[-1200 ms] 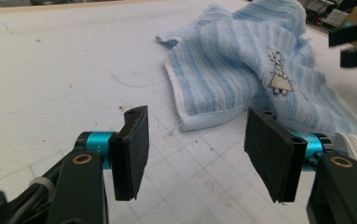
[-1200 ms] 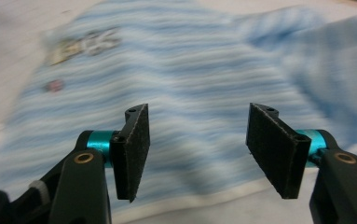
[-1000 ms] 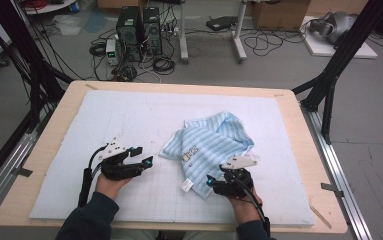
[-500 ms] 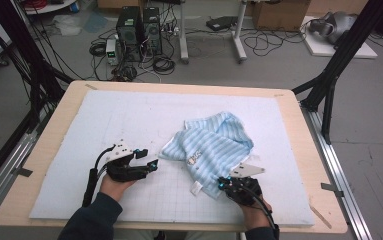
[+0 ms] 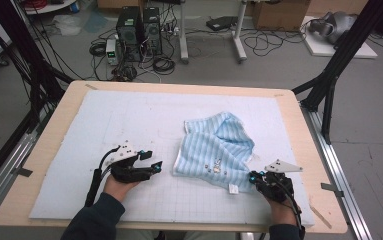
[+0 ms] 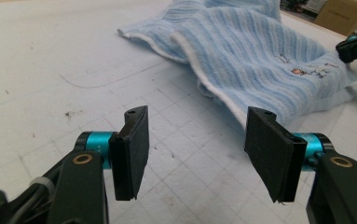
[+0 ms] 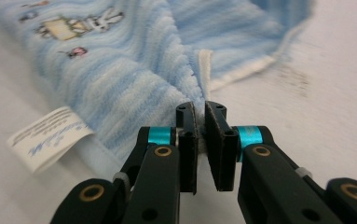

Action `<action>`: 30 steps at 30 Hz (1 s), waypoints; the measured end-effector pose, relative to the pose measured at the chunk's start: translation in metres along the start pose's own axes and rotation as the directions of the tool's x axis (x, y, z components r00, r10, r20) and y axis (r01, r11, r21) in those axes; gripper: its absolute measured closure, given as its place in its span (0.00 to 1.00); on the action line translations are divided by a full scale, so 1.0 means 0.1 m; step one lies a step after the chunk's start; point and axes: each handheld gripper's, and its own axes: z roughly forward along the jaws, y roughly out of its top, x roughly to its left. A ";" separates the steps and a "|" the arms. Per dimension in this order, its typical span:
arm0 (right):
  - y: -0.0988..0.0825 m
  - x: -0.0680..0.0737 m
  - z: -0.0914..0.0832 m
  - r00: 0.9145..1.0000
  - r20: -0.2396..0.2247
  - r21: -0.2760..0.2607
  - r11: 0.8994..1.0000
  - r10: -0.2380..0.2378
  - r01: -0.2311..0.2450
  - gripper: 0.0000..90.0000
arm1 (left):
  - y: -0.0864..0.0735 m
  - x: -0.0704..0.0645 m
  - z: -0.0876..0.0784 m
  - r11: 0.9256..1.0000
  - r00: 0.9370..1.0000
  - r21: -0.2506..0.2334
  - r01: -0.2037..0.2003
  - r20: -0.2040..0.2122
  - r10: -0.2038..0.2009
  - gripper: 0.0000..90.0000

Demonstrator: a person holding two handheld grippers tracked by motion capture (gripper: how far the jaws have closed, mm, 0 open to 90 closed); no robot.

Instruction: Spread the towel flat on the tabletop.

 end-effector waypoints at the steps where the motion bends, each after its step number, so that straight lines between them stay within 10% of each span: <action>1: 0.00 -0.02 0.00 1.000 0.020 0.000 1.000 0.012 -0.012 0.92 | 0.00 0.00 0.00 1.000 1.000 -0.001 0.001 -0.001 -0.001 0.44; 10: -0.03 -0.05 0.03 0.994 0.059 -0.075 0.993 0.091 -0.087 0.68 | 0.00 -0.08 0.09 1.000 1.000 0.018 0.011 0.012 -0.011 0.35; 20: 0.01 -0.01 -0.06 0.990 0.088 -0.131 0.987 0.106 -0.094 0.51 | 0.11 -0.37 0.42 0.996 0.991 0.088 -0.035 0.131 0.023 0.40; 27: -0.04 -0.04 -0.10 0.990 0.086 -0.129 0.987 0.109 -0.098 0.51 | 0.08 -0.54 0.67 0.964 0.991 0.244 -0.102 0.107 0.078 0.49; 30: -0.05 -0.04 -0.11 0.990 0.084 -0.125 0.987 0.114 -0.103 0.50 | 0.09 -0.56 0.67 0.962 0.993 0.252 -0.104 0.088 0.084 0.60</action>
